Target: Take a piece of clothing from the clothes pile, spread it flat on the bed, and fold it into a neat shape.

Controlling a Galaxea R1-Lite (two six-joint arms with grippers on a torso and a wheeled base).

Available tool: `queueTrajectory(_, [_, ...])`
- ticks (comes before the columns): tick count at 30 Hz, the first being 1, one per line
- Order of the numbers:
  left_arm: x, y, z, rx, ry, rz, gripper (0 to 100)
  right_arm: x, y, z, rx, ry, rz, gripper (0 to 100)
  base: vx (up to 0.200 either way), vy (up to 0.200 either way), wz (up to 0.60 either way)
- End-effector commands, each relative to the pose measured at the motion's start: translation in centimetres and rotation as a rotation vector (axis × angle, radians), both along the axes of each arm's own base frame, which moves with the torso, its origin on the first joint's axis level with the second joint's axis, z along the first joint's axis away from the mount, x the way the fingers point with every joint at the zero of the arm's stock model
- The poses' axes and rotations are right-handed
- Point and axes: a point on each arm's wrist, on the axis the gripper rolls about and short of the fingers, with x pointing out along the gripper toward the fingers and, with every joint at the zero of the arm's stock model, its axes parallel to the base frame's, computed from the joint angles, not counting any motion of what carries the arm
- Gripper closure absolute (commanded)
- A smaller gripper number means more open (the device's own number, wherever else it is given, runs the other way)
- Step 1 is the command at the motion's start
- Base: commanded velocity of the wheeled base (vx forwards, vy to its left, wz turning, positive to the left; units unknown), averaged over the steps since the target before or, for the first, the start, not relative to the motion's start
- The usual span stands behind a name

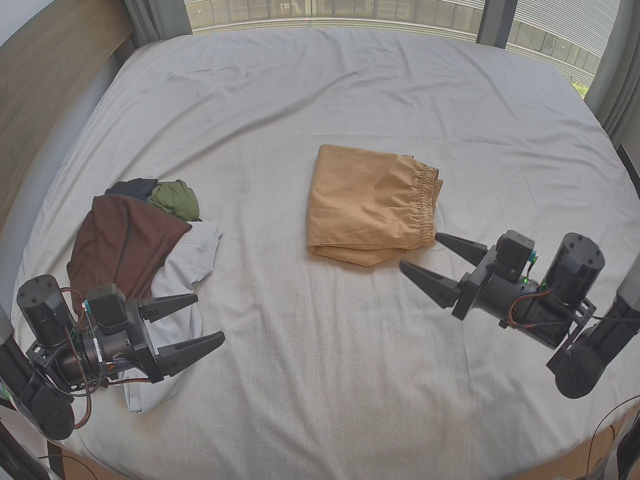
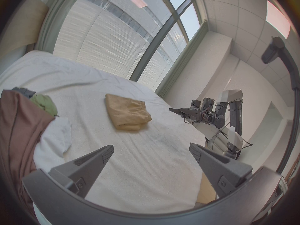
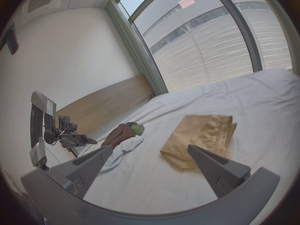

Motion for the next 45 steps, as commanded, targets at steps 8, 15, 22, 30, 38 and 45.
queueTrajectory(8, [-5.1, 1.0, 5.1, -0.076, -0.202, 0.089, 0, -8.4, -9.2, 6.5, -0.023, -0.142, -0.313, 0, 0.000, 0.000, 0.00])
queueTrajectory(15, [-9.2, 3.5, 6.5, -0.122, -0.299, 0.440, 0, -18.1, -12.8, 3.6, -0.060, -0.160, -0.559, 0, 0.000, 0.000, 0.00])
queueTrajectory(22, [-15.0, 3.6, 6.2, -0.150, -0.249, 0.454, 0, -26.4, -13.0, -0.3, -0.056, -0.164, -0.558, 0, 0.000, 0.000, 0.00])
queueTrajectory(30, [-22.1, 3.6, 2.2, -0.173, -0.151, 0.421, 0, -28.5, -13.1, -4.6, -0.067, -0.022, -0.568, 0, 0.000, 0.000, 0.00])
queueTrajectory(38, [-24.1, 3.9, -1.5, -0.052, -0.218, 0.576, 0, -28.4, -13.8, -4.8, -0.106, -0.007, -0.881, 0, 0.000, 0.000, 0.00])
queueTrajectory(45, [-23.8, 4.6, -2.3, 0.078, -0.187, 0.911, 0, -28.4, -13.6, -5.3, -0.137, 0.031, -0.820, 0, 0.000, 0.000, 0.00])
